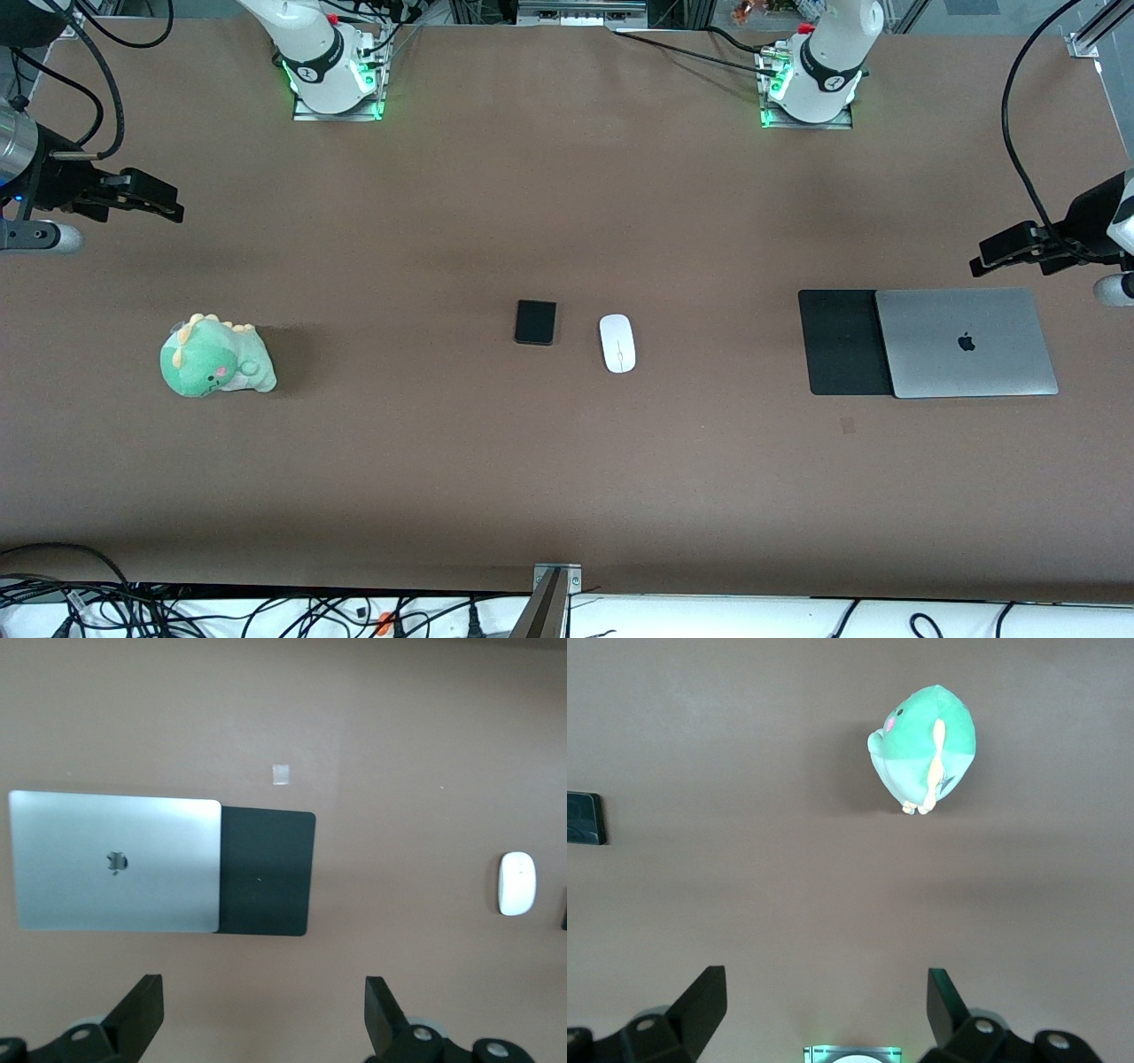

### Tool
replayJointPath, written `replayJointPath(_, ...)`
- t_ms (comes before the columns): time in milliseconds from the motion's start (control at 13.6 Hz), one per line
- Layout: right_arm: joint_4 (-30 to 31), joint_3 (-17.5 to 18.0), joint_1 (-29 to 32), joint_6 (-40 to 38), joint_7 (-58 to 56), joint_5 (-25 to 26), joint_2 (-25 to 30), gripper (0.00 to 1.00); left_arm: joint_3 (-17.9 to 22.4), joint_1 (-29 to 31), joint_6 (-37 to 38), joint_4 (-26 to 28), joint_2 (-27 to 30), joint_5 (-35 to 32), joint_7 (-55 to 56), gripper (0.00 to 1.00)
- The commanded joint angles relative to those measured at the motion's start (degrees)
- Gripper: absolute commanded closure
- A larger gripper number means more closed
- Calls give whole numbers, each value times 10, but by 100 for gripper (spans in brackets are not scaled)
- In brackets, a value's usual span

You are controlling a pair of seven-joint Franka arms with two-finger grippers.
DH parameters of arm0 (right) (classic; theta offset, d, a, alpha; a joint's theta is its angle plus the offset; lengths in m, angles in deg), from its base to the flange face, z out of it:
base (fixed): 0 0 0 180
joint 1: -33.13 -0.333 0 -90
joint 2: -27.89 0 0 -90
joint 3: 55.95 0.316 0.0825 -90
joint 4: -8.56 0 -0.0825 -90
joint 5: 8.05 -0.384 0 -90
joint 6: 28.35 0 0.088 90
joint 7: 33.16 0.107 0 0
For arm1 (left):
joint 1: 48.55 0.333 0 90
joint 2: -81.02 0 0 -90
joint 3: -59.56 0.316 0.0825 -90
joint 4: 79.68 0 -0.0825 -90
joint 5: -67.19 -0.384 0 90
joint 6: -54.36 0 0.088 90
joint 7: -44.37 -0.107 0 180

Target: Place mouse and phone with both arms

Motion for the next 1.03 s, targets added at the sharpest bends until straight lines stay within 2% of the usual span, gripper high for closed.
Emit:
replayJointPath(0,-5,-1,3,-2,-1,-11,0,0,-2,0,12,-12,-8,14,9,0)
replayJointPath(220,-5,-1,1,-1,-1,-11,0,0,-12,-14,2,-9,-35,46,29,0)
replayJointPath(440,-5,-1,1,-2,-1,-11,0,0,-42,-45,-53,-6,-81,51,117,0)
replayJointPath(807,-5,-1,4,-1,-3,-11,-1,0,-43,-174,-198,-7,-179,43,265,0)
replayJointPath(954,-5,-1,4,-1,-3,-11,-4,0,-43,-224,-239,-9,-216,8,322,0)
